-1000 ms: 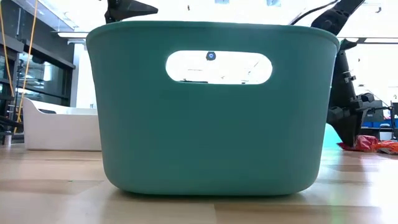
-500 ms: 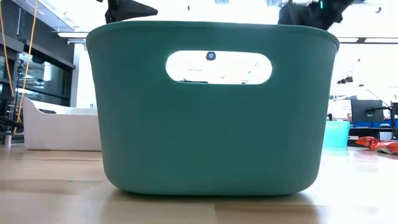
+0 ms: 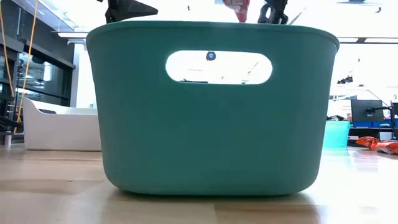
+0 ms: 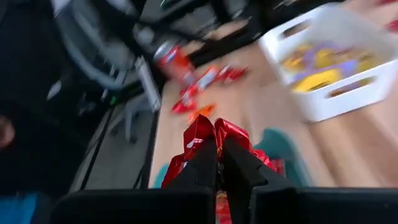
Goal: Sort candy
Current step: Put the red candy pack into the green bin
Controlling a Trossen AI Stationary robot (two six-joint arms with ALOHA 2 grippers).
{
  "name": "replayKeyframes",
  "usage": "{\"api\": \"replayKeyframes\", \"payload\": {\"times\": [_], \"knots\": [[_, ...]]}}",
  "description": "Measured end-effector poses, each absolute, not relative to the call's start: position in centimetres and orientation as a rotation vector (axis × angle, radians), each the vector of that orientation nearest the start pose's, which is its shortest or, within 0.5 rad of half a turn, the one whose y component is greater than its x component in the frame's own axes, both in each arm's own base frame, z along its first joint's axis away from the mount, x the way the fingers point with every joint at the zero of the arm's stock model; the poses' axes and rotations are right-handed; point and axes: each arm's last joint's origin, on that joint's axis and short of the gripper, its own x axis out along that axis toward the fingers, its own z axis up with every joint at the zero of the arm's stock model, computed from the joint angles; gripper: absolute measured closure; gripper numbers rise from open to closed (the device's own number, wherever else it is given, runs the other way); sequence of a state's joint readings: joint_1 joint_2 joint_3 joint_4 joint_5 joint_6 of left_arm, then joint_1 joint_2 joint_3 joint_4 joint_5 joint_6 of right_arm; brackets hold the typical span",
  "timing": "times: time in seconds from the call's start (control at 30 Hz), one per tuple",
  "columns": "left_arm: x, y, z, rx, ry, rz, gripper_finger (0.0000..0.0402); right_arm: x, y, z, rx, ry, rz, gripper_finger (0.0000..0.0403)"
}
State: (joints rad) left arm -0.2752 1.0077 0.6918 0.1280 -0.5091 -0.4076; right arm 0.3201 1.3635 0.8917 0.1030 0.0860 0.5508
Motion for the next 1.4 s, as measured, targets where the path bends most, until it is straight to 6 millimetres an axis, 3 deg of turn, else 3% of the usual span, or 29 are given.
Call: {"api": "replayKeyframes", "payload": {"times": [0.17, 0.33, 0.6, 0.8, 0.97, 1.13, 1.4], "knots": [[21.7, -4.7, 29.0, -0.333, 0.122, 0.268, 0.0144, 31.3, 10.8, 26.8, 0.396, 0.467, 0.204, 0.0396], [21.7, -4.7, 29.1, -0.335, 0.121, 0.267, 0.0144, 33.1, 11.2, 26.4, 0.326, 0.642, 0.169, 0.0373], [21.7, -4.7, 29.0, -0.336, 0.121, 0.268, 0.0144, 34.6, 11.8, 26.4, 0.231, 0.804, 0.151, 0.0264], [21.7, -4.7, 29.0, -0.338, 0.121, 0.268, 0.0144, 34.5, 11.6, 28.2, 0.192, 0.808, 0.167, 0.0198], [21.7, -4.7, 29.0, -0.338, 0.121, 0.268, 0.0144, 33.1, 10.2, 30.8, 0.142, 0.788, 0.100, 0.0190], [21.8, -4.7, 29.1, -0.338, 0.119, 0.267, 0.0144, 30.1, 8.3, 32.5, 0.135, 0.750, -0.002, 0.0190], [21.8, -4.7, 29.1, -0.335, 0.119, 0.267, 0.0144, 24.7, 6.4, 31.9, 0.298, 0.524, -0.134, 0.0190]]}}
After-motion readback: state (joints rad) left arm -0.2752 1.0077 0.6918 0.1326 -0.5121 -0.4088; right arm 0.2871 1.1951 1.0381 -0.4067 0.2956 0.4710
